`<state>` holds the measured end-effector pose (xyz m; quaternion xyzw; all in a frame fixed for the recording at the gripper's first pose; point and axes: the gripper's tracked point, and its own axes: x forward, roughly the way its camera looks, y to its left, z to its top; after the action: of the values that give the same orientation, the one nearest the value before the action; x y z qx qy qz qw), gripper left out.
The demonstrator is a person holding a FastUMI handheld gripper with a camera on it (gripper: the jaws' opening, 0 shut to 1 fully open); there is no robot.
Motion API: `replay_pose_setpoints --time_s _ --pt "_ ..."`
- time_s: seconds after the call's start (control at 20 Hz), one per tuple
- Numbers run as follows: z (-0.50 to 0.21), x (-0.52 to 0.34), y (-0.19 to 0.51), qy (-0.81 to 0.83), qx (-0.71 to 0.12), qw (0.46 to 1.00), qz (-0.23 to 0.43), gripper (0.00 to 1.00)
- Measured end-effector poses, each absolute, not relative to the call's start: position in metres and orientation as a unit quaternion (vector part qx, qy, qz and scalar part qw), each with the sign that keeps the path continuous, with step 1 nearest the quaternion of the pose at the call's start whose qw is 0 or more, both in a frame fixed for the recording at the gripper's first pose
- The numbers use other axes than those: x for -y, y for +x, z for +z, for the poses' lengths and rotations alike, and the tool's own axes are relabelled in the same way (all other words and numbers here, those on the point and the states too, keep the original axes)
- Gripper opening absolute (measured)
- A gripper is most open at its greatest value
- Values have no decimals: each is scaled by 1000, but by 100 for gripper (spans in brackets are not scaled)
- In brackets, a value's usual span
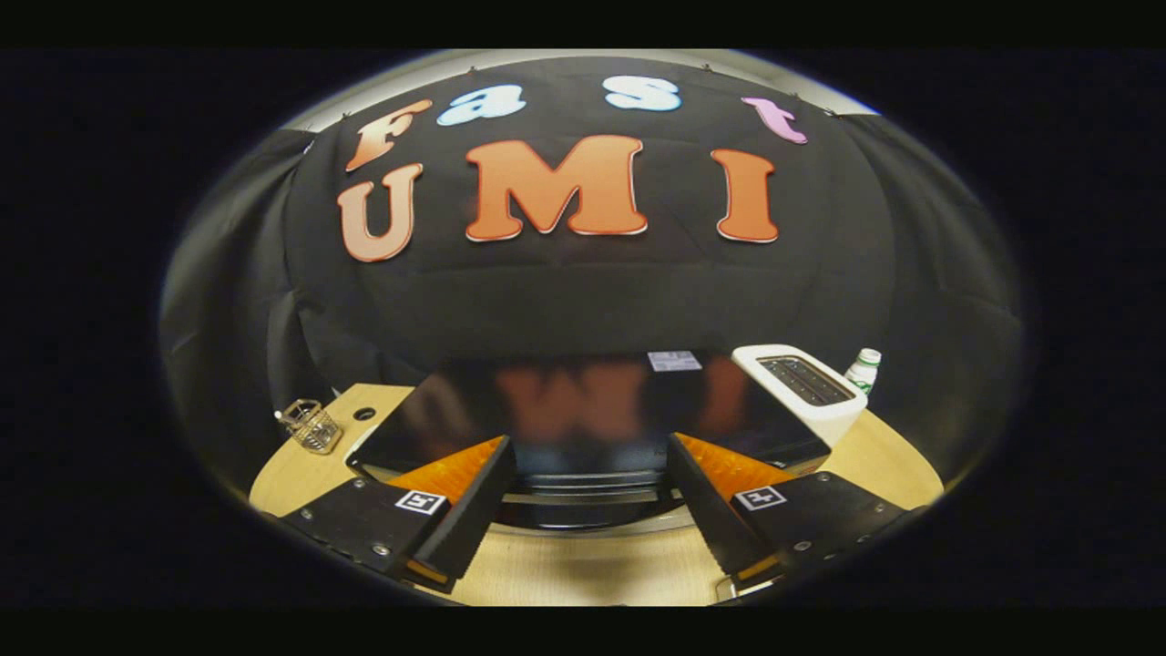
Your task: Open the toaster oven, put the food inside, and close the toaster oven door.
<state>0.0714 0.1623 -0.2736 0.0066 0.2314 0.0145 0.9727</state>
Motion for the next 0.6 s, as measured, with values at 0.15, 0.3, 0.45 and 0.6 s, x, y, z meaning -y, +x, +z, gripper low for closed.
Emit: replay_pose_setpoints --time_s 0.15,0.3,0.45,0.6 --pt "-270 -167 66 -12 -220 975 14 99" --pt "-270 -163 59 -2 -223 975 6 99" --pt "-272 -162 52 13 -227 974 -3 99" --pt "-272 -161 40 10 -228 974 -3 100"
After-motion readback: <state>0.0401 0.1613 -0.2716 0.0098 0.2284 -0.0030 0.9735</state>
